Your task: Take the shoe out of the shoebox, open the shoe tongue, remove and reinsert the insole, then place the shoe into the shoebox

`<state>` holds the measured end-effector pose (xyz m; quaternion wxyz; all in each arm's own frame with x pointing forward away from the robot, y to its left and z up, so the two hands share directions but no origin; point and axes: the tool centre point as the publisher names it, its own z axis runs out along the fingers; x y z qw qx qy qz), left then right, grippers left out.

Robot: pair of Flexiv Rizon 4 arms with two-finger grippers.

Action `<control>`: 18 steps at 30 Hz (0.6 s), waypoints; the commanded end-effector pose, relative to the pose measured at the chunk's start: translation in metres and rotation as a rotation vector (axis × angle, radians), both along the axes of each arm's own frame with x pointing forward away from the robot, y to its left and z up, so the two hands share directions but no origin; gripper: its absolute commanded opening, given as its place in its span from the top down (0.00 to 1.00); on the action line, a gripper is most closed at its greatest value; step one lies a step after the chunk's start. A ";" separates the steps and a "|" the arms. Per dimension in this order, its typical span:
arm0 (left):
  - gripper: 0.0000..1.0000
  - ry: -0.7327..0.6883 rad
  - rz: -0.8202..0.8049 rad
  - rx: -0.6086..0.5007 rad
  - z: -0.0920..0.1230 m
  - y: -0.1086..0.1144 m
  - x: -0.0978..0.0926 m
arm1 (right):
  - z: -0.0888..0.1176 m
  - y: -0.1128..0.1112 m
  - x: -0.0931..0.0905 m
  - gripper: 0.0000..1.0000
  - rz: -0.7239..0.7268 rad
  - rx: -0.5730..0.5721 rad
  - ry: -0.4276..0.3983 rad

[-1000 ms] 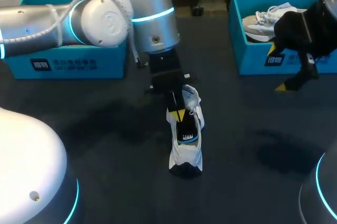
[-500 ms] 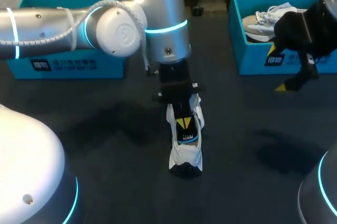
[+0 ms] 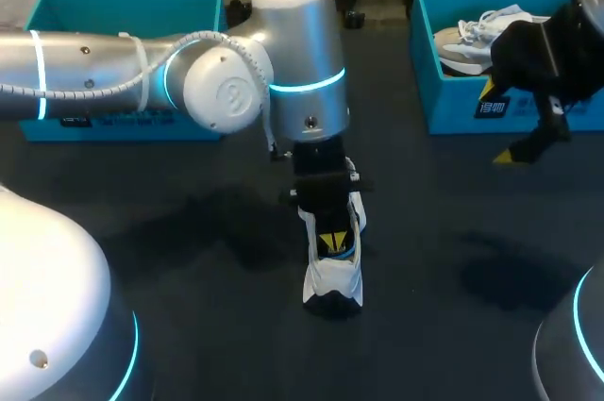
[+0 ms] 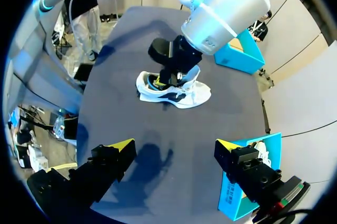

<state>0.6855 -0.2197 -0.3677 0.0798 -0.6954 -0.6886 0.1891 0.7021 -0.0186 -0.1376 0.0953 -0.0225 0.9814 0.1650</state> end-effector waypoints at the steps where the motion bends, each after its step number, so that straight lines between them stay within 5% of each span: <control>1: 1.00 0.000 -0.001 0.014 -0.008 0.002 -0.004 | -0.001 0.001 0.002 0.00 0.001 -0.002 0.004; 10: 1.00 -0.044 0.006 -0.023 0.014 -0.002 0.002 | -0.001 0.001 0.002 0.00 0.001 -0.002 0.004; 18: 1.00 -0.042 -0.014 -0.026 0.003 -0.015 0.000 | -0.001 0.001 0.002 0.00 0.001 -0.002 0.004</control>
